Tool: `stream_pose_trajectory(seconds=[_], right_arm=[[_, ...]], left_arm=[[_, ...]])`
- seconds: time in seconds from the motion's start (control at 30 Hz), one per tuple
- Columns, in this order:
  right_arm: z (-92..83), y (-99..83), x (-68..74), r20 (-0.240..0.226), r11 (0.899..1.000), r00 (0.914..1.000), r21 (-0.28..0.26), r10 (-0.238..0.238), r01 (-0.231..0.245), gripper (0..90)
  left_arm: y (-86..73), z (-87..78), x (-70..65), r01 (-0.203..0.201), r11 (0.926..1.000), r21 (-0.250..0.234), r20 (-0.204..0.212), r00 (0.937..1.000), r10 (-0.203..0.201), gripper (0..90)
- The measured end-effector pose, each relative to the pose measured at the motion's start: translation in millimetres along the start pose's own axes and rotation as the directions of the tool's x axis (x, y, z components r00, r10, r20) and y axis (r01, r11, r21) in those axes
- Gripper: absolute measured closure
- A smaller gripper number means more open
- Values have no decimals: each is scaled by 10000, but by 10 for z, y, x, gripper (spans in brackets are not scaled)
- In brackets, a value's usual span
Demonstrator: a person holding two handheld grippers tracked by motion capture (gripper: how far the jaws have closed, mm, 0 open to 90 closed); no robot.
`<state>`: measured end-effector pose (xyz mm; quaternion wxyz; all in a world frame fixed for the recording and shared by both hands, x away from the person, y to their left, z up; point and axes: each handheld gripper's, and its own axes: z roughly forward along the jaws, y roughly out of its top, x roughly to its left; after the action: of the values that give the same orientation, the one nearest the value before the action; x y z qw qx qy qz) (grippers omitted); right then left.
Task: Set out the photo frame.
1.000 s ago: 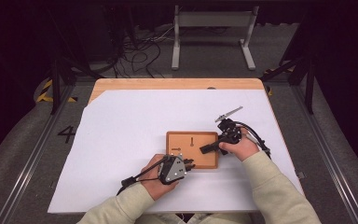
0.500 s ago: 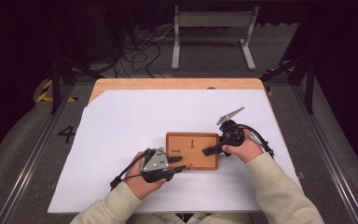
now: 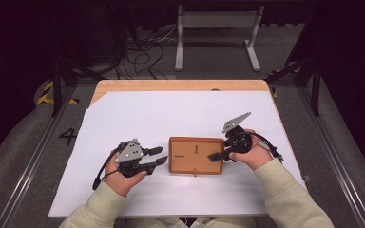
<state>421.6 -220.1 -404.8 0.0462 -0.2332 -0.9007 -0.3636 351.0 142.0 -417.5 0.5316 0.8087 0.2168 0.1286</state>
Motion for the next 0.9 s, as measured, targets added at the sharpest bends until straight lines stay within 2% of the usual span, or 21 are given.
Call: stream_pose_trajectory(seconds=[0.2,0.33,0.37,0.4,0.47,0.5,0.53,0.6,0.67,0.7,0.73,0.87,0.9], right_arm=[[-39,-10,133,352,9950,9945,198,-984,978,559],[-61,-21,226,559,9824,9812,378,-1848,1828,582],[-61,-21,226,559,9824,9812,378,-1848,1828,582],[-73,-25,285,721,9721,9702,557,-2314,2277,593],[-75,-33,336,856,9643,9614,662,-2616,2565,598],[-75,-33,336,856,9643,9614,662,-2616,2565,598],[-77,-38,357,907,9599,9567,716,-2767,2709,602],[-86,-55,440,1088,9432,9383,919,-3281,3192,620],[-91,-67,488,1177,9359,9301,1025,-3479,3371,631],[-91,-67,488,1177,9359,9301,1025,-3479,3371,631],[-93,-82,535,1214,9290,9230,1114,-3652,3530,647],[-103,-114,614,1296,9199,9126,1169,-3878,3743,665],[-103,-114,614,1296,9199,9126,1169,-3878,3743,665]], left_arm=[[-86,-49,186,456,9989,55,-749,9962,-450,599],[-115,-52,240,625,9980,87,-883,9942,-615,597],[-115,-52,240,625,9980,87,-883,9942,-615,596],[-126,-44,248,687,9975,146,-904,9936,-672,594],[-135,-39,254,754,9970,164,-907,9932,-736,593],[-135,-39,254,754,9970,164,-907,9932,-736,592],[-143,-34,266,757,9970,180,-921,9930,-737,592],[-162,-26,281,856,9960,247,-926,9922,-829,592],[-170,-22,287,881,9957,286,-901,9923,-852,591],[-177,-17,284,945,9950,321,-897,9918,-913,591],[-179,-13,282,949,9949,338,-896,9918,-916,591],[-189,6,280,908,9948,452,-833,9927,-868,590],[-189,6,280,908,9948,452,-833,9927,-868,590]])
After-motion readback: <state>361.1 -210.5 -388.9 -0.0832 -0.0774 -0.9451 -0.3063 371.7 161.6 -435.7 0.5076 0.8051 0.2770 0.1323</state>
